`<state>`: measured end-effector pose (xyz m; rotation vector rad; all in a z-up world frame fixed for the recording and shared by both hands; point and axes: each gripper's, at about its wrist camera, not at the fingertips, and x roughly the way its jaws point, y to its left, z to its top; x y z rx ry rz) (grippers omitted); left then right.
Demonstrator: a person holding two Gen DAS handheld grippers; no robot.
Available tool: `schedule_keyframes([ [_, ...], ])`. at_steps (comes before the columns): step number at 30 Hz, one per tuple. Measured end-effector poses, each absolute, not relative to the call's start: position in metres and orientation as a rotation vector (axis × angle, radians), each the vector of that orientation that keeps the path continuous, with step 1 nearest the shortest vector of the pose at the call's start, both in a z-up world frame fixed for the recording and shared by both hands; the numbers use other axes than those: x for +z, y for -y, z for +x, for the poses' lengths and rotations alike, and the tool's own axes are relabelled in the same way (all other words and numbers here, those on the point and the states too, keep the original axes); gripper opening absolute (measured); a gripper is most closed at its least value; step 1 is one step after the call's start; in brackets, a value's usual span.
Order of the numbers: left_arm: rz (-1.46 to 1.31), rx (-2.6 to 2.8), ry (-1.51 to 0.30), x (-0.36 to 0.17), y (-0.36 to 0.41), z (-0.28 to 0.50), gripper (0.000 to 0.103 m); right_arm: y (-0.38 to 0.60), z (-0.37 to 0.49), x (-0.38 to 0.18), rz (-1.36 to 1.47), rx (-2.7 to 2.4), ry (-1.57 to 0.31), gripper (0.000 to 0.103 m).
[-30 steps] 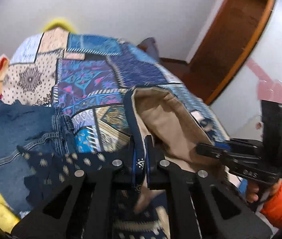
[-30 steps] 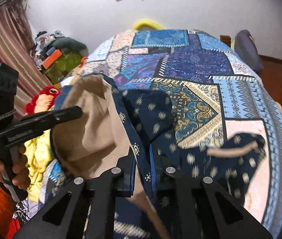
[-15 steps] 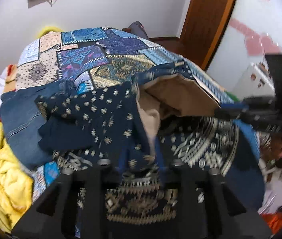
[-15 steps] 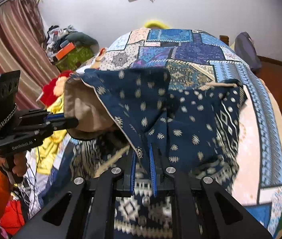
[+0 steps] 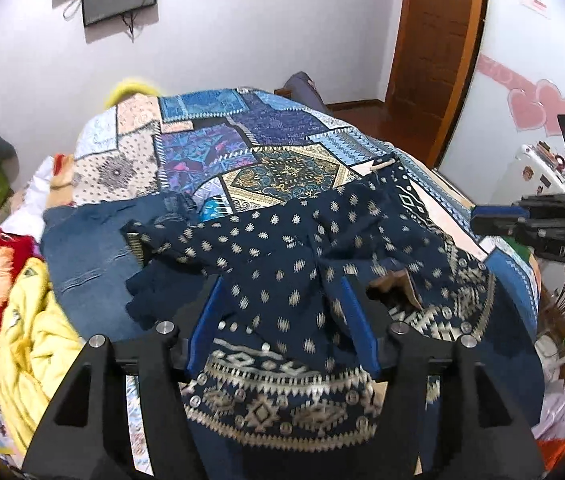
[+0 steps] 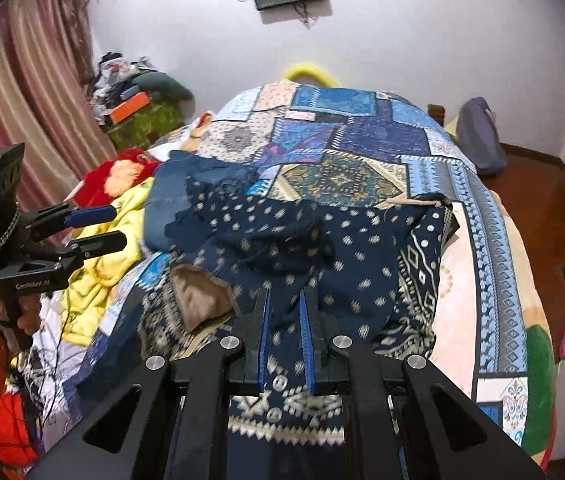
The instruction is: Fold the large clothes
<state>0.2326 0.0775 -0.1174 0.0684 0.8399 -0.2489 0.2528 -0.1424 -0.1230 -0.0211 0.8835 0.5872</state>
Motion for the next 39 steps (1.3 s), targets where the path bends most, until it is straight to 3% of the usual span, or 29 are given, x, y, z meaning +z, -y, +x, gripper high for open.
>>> schedule_keyframes([
  [10,-0.038,-0.304,-0.993,-0.171,-0.055,0.329,0.059,0.110,0.326,-0.152,0.032,0.560,-0.962,0.010],
  [16,0.029,-0.376,-1.028,-0.204,-0.023,0.300,0.062,0.101,0.362,-0.156,0.078,0.578,-0.989,0.010],
  [24,0.073,-0.303,-1.004,-0.229,-0.036,0.262,0.070,0.084,0.349,-0.240,-0.095,0.559,-1.181,0.010],
  [27,0.025,-0.291,-1.006,-0.230,-0.044,0.258,0.072,0.092,0.326,-0.245,-0.188,0.574,-1.098,0.010],
  [35,0.029,-0.269,-0.995,-0.225,-0.049,0.242,0.072,0.134,0.303,-0.239,-0.212,0.488,-1.084,0.011],
  [39,0.054,-0.238,-0.993,-0.226,-0.052,0.234,0.080,0.156,0.291,-0.235,-0.200,0.464,-1.055,0.011],
])
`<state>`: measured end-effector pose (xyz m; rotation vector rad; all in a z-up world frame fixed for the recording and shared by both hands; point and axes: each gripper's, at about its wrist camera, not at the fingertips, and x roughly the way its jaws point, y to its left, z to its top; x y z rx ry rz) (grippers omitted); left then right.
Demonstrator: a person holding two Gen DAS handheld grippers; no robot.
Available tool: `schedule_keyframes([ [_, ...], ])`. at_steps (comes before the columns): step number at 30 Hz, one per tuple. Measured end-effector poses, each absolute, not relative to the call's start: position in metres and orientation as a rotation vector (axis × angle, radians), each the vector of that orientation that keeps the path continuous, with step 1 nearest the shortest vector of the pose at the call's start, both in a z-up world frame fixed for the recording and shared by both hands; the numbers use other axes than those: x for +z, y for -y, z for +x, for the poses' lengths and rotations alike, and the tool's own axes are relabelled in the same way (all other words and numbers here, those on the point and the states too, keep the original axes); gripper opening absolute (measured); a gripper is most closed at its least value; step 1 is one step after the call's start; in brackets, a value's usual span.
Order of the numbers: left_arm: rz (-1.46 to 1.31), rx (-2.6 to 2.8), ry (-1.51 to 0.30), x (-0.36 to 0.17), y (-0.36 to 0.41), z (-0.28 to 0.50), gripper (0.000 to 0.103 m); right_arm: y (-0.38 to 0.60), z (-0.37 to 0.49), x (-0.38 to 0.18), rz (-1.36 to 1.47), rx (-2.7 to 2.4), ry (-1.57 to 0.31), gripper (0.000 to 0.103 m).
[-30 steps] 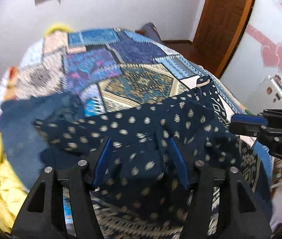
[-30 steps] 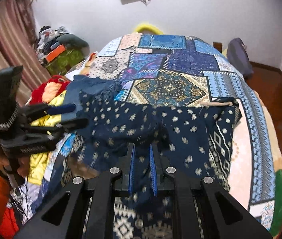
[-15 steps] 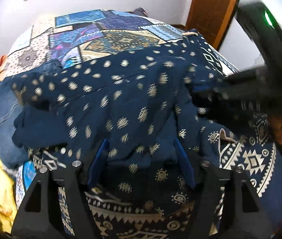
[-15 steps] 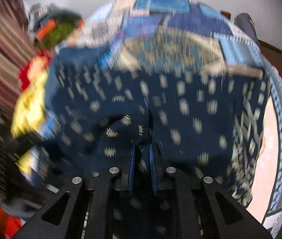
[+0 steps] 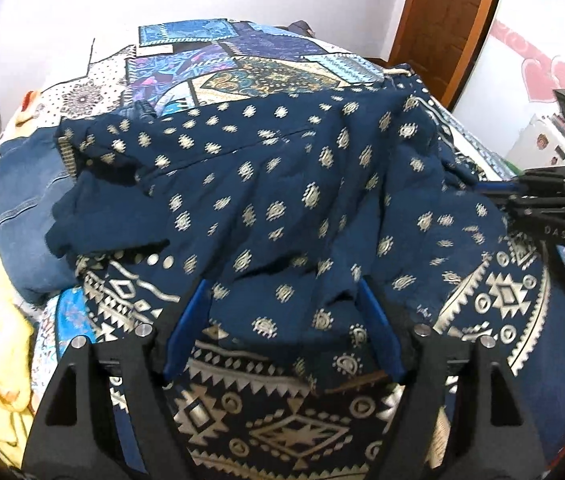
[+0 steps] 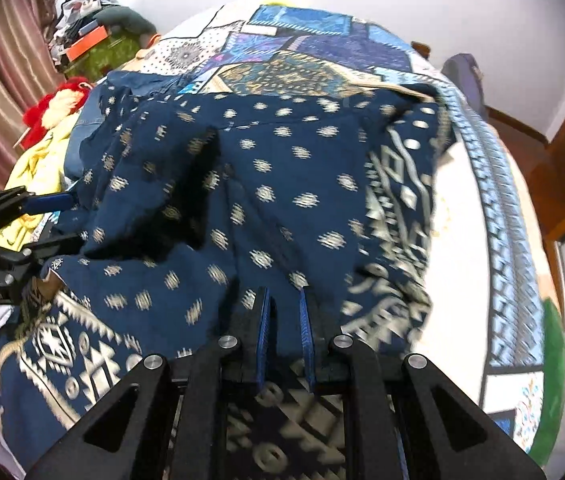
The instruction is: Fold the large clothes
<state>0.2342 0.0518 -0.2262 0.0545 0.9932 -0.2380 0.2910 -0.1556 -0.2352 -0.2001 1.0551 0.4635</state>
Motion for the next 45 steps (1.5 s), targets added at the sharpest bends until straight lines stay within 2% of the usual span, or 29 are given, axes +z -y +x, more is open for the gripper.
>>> schedule_keyframes([
  [2,0.078,-0.203,-0.997,-0.229,-0.054,0.230,0.085,0.161,0.284,-0.235,-0.240,0.419,-1.032,0.011],
  [4,0.025,-0.212,-1.007,-0.228,-0.063,0.226,0.085,0.169,0.276,-0.234,-0.293,0.331,-0.985,0.046],
  [5,-0.003,-0.213,-1.013,-0.227,-0.069,0.224,0.085,0.174,0.274,-0.232,-0.339,0.226,-0.948,0.095],
  [6,-0.024,-0.211,-1.016,-0.225,-0.074,0.223,0.084,0.183,0.272,-0.232,-0.386,0.102,-0.901,0.103],
  [8,-0.069,-0.202,-1.002,-0.219,-0.088,0.218,0.084,0.195,0.275,-0.239,-0.396,0.082,-0.944,0.103],
  [12,-0.095,-0.078,-0.934,-0.195,-0.130,0.210,0.085,0.233,0.292,-0.241,-0.159,0.162,-1.089,0.103],
  [17,-0.168,0.056,-0.902,-0.184,-0.187,0.222,0.086,0.245,0.311,-0.232,-0.016,0.195,-1.099,0.103],
  [28,-0.423,0.021,-1.009,-0.249,-0.241,0.294,0.087,0.209,0.370,-0.236,0.132,0.296,-1.121,0.103],
  [36,-0.414,0.000,-1.000,-0.274,-0.247,0.369,0.087,0.192,0.423,-0.258,0.187,0.366,-1.157,0.103],
  [38,-0.412,-0.037,-0.989,-0.277,-0.247,0.384,0.087,0.187,0.438,-0.258,0.193,0.390,-1.137,0.096],
  [40,-0.426,-0.081,-0.987,-0.282,-0.246,0.395,0.086,0.184,0.449,-0.259,0.209,0.403,-1.121,0.079],
  [42,-0.434,-0.101,-0.952,-0.282,-0.245,0.399,0.078,0.181,0.460,-0.263,0.229,0.423,-1.119,0.067],
  [43,-0.431,-0.098,-0.940,-0.282,-0.243,0.400,0.073,0.178,0.462,-0.263,0.220,0.432,-1.113,0.057],
  [45,-0.456,-0.141,-0.916,-0.279,-0.239,0.397,0.032,0.170,0.464,-0.262,0.185,0.466,-1.098,0.042],
])
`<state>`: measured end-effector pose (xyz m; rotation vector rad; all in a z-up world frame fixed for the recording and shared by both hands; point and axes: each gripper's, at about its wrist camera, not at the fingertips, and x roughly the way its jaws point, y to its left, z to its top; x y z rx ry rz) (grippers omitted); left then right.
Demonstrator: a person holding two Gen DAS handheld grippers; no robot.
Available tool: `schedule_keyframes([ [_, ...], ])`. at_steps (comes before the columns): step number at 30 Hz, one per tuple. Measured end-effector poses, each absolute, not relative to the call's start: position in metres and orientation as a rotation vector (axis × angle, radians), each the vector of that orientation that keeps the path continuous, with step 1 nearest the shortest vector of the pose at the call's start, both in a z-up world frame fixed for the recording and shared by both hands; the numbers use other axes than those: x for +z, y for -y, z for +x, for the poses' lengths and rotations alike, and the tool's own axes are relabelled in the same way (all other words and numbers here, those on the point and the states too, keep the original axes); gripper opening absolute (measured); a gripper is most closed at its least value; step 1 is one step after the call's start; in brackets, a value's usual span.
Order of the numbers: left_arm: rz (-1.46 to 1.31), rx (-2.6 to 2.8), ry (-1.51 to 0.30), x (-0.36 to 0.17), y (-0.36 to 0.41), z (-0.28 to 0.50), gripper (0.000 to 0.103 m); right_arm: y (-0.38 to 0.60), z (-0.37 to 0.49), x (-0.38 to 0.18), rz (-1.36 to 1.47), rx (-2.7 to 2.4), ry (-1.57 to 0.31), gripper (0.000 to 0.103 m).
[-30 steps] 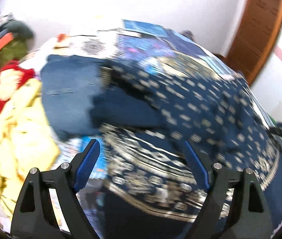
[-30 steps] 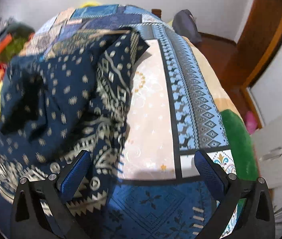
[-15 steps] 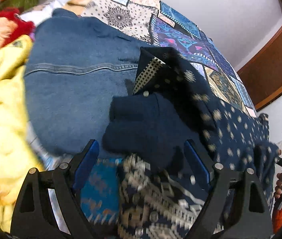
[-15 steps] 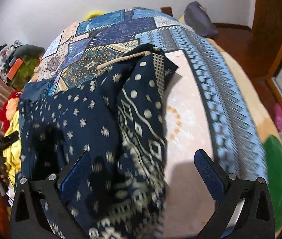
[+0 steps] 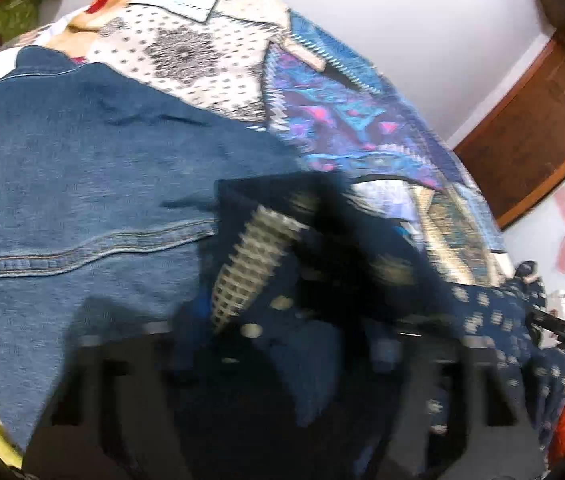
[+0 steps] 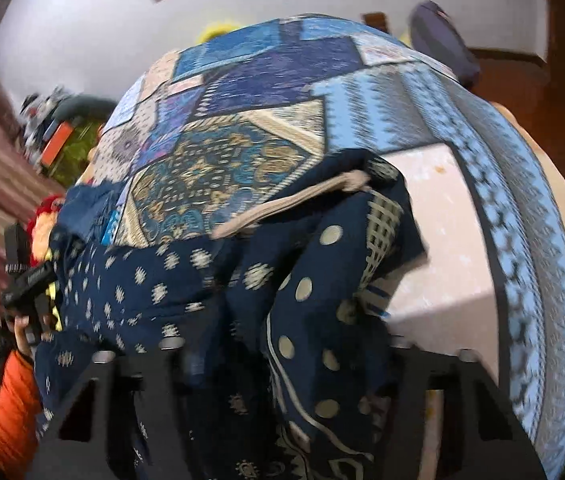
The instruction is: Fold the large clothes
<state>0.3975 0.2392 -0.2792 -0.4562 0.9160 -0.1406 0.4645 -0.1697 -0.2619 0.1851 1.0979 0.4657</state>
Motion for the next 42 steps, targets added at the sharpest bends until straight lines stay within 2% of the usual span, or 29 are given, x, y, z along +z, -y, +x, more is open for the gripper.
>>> schedule_keyframes([
  [1,-0.463,-0.147,-0.916,-0.278,-0.237,0.398,0.029,0.166,0.465,-0.260,0.172,0.480,-1.085,0.034],
  [3,-0.440,-0.123,-0.905,-0.274,-0.233,0.396,0.015,0.158,0.465,-0.251,0.136,0.500,-1.056,0.025],
  [4,-0.431,-0.111,-0.904,-0.272,-0.233,0.396,0.015,0.155,0.466,-0.247,0.117,0.505,-1.041,0.023],
  [14,-0.318,0.071,-0.771,-0.198,-0.260,0.412,0.011,0.087,0.505,-0.170,-0.015,0.569,-0.835,0.021],
  [16,-0.300,0.127,-0.769,-0.197,-0.271,0.423,0.011,0.071,0.523,-0.164,-0.021,0.560,-0.822,0.021],
  [20,-0.274,0.232,-0.865,-0.229,-0.287,0.453,0.012,0.046,0.562,-0.176,-0.020,0.507,-0.829,0.021],
  [24,-0.284,0.269,-0.941,-0.268,-0.300,0.470,0.014,0.026,0.591,-0.215,-0.109,0.428,-0.877,0.021],
  [27,-0.279,0.276,-0.957,-0.285,-0.306,0.475,0.016,0.032,0.609,-0.242,-0.076,0.417,-0.933,0.022],
  [29,-0.269,0.270,-0.943,-0.287,-0.304,0.473,0.018,0.039,0.612,-0.252,-0.077,0.423,-0.925,0.031],
  [31,-0.257,0.262,-0.947,-0.286,-0.302,0.469,0.019,0.040,0.608,-0.257,-0.172,0.361,-0.897,0.066],
  [33,-0.226,0.240,-0.965,-0.284,-0.300,0.466,0.019,0.048,0.607,-0.260,-0.223,0.286,-0.892,0.083],
  [36,-0.159,0.238,-0.991,-0.277,-0.293,0.458,0.027,0.072,0.606,-0.259,-0.107,0.294,-0.973,0.086],
  [42,-0.084,0.214,-0.983,-0.248,-0.271,0.425,0.029,0.103,0.573,-0.229,-0.053,0.272,-1.014,0.087],
])
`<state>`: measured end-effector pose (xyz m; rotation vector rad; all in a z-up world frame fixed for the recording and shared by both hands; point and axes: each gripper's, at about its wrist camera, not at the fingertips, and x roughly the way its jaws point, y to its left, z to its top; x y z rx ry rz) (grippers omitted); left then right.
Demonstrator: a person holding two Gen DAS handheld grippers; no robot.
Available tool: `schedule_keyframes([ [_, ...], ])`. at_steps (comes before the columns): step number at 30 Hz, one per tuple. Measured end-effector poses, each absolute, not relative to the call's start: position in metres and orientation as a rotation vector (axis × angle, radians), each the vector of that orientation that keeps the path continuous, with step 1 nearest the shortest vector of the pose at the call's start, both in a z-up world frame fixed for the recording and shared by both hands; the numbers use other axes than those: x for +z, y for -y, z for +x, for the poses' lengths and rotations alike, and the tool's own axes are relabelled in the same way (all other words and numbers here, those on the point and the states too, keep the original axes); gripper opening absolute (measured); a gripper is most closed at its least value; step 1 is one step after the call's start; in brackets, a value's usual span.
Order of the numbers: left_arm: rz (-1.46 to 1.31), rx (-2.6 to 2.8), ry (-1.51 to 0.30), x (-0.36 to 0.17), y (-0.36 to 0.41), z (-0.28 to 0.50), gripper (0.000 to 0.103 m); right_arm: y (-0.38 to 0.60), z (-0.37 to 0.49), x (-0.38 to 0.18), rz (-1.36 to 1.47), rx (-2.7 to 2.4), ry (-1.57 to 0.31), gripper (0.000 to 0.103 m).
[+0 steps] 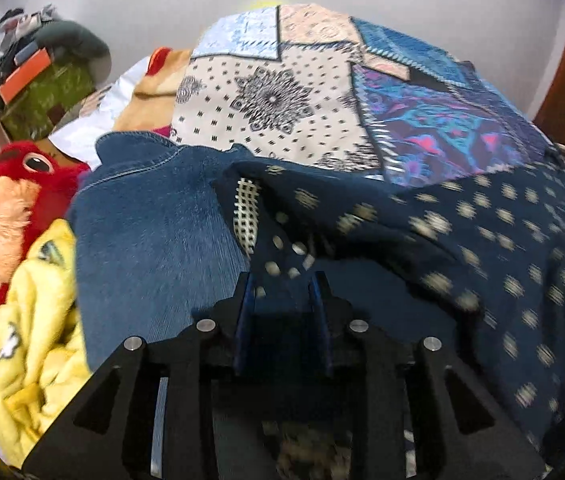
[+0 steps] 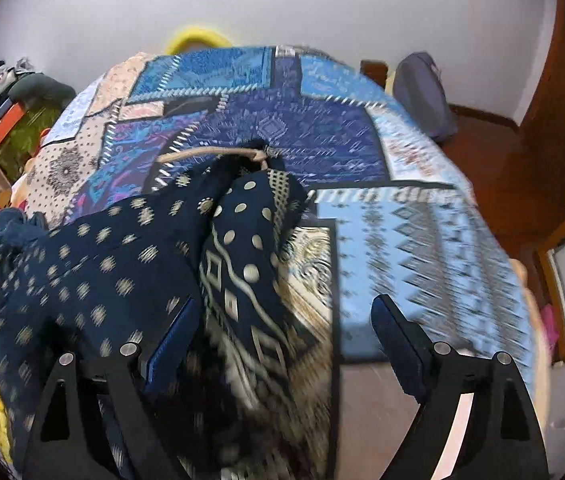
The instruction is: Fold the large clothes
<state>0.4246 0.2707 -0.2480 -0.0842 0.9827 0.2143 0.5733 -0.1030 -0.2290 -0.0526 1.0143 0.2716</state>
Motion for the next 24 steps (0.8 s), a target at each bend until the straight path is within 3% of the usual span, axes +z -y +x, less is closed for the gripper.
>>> schedule_keyframes([
  [7,-0.058,0.149,-0.926,-0.194,-0.243,0.375,0.030,0.115,0.502,-0.151,-0.083,0.333,-0.889,0.087],
  [9,-0.047,0.127,-0.895,-0.178,-0.235,0.360,0.040,0.116,0.479,-0.130,-0.100,0.353,-0.850,0.087],
  [12,-0.031,0.120,-0.859,-0.158,-0.225,0.339,0.045,0.113,0.450,-0.105,-0.138,0.371,-0.799,0.087],
  [16,-0.040,0.093,-0.826,-0.136,-0.215,0.311,0.046,0.111,0.413,-0.084,-0.181,0.381,-0.756,0.087],
  [24,-0.083,0.068,-0.816,-0.128,-0.210,0.247,0.062,0.112,0.340,-0.084,-0.210,0.435,-0.764,0.087],
])
